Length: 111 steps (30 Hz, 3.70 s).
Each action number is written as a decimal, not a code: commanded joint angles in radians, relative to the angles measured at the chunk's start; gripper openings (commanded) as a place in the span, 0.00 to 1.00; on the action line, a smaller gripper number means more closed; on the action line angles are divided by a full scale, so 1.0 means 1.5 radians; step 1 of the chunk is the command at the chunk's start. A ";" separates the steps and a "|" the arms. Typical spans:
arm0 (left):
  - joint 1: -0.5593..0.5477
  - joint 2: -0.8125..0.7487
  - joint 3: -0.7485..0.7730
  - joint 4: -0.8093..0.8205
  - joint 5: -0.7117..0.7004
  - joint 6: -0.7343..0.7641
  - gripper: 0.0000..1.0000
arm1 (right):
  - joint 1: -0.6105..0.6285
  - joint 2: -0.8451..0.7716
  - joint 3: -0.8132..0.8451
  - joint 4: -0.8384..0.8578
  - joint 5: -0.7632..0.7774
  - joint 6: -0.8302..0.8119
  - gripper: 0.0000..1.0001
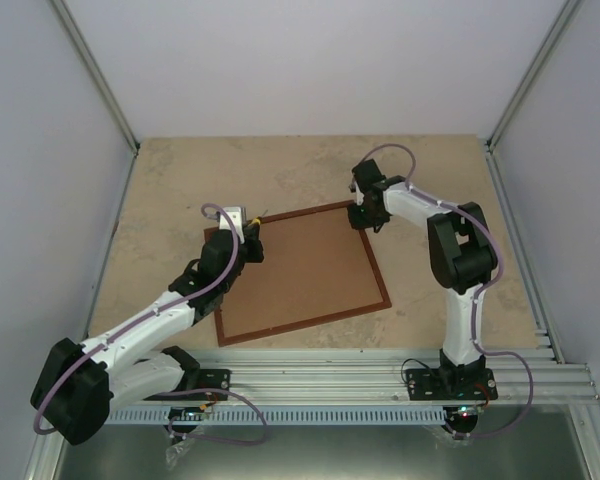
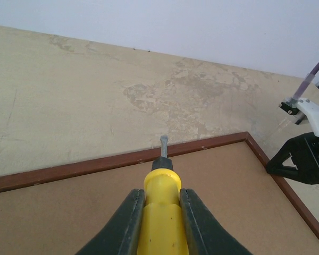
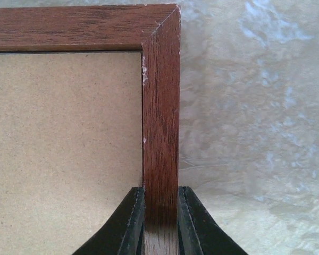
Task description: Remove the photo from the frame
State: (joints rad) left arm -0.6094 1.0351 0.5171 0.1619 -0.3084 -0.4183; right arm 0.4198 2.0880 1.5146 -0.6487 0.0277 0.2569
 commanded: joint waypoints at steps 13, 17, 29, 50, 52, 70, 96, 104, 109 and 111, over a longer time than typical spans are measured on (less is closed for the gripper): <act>-0.001 -0.021 0.016 0.006 0.011 0.005 0.00 | -0.159 -0.108 -0.154 0.069 -0.027 0.122 0.05; -0.001 -0.020 0.016 0.005 0.012 0.002 0.00 | -0.215 -0.162 -0.235 0.110 -0.055 0.167 0.05; -0.001 -0.025 0.018 -0.002 0.015 -0.009 0.00 | -0.264 -0.296 -0.370 0.128 -0.129 0.178 0.41; -0.001 -0.071 0.010 -0.022 0.012 -0.030 0.00 | -0.065 -0.447 -0.531 0.117 -0.179 0.248 0.59; -0.001 -0.075 0.010 -0.025 0.004 -0.032 0.00 | -0.021 -0.449 -0.528 0.128 -0.182 0.269 0.60; 0.029 -0.035 0.008 -0.034 0.001 -0.080 0.00 | 0.235 -0.279 -0.282 0.064 -0.168 0.185 0.62; 0.045 -0.026 0.004 -0.029 0.021 -0.079 0.00 | -0.029 0.038 0.109 0.054 -0.132 -0.047 0.55; 0.045 -0.030 0.004 -0.028 0.024 -0.075 0.00 | -0.034 0.111 0.161 0.067 -0.153 -0.059 0.49; 0.045 -0.026 0.004 -0.025 0.028 -0.075 0.00 | -0.037 0.128 0.159 0.064 -0.146 -0.059 0.38; 0.045 -0.027 0.004 -0.025 0.031 -0.076 0.00 | -0.040 0.128 0.152 0.063 -0.146 -0.059 0.33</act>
State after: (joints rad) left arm -0.5468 0.9947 0.5171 0.0956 -0.2752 -0.5381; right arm 0.3683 2.2677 1.7393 -0.5598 -0.1818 0.1776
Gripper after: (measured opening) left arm 0.175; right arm 0.370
